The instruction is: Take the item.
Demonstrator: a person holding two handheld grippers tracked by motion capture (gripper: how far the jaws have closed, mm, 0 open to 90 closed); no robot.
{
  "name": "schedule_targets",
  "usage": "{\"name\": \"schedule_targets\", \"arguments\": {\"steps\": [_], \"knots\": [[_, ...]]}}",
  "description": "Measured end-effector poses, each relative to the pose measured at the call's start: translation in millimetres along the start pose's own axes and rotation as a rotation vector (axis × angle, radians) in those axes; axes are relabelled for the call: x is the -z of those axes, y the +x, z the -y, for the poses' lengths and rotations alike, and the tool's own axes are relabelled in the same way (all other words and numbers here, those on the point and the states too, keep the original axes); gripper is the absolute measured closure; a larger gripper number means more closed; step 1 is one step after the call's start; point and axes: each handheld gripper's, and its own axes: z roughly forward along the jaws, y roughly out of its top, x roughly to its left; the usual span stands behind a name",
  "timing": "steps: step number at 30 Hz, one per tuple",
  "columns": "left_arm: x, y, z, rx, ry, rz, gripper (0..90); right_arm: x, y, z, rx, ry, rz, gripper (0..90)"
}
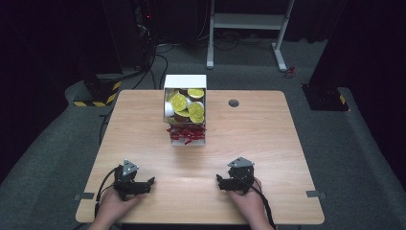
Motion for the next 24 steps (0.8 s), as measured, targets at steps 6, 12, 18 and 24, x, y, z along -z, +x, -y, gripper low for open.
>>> {"name": "schedule_targets", "arguments": {"steps": [6, 12, 18, 24], "knots": [[0.0, 0.0, -0.2, -0.005, 0.006, 0.005, 3.1, 0.0, 1.1, 0.1, -0.006, -0.002, 0.008, 9.1], [-0.6, -0.2, -0.4, -0.008, 0.007, 0.01, 2.0, -0.2, 1.5, 0.0, -0.006, -0.002, 0.011, 8.9], [-0.6, -0.2, -0.4, -0.008, 0.007, 0.009, 1.9, -0.2, 1.8, 0.0, -0.011, -0.001, 0.01, 9.0], [-0.6, -0.5, -0.5, -0.008, 0.013, 0.013, 1.2, -0.2, 1.5, -0.1, -0.007, -0.002, 0.01, 9.0]]}}
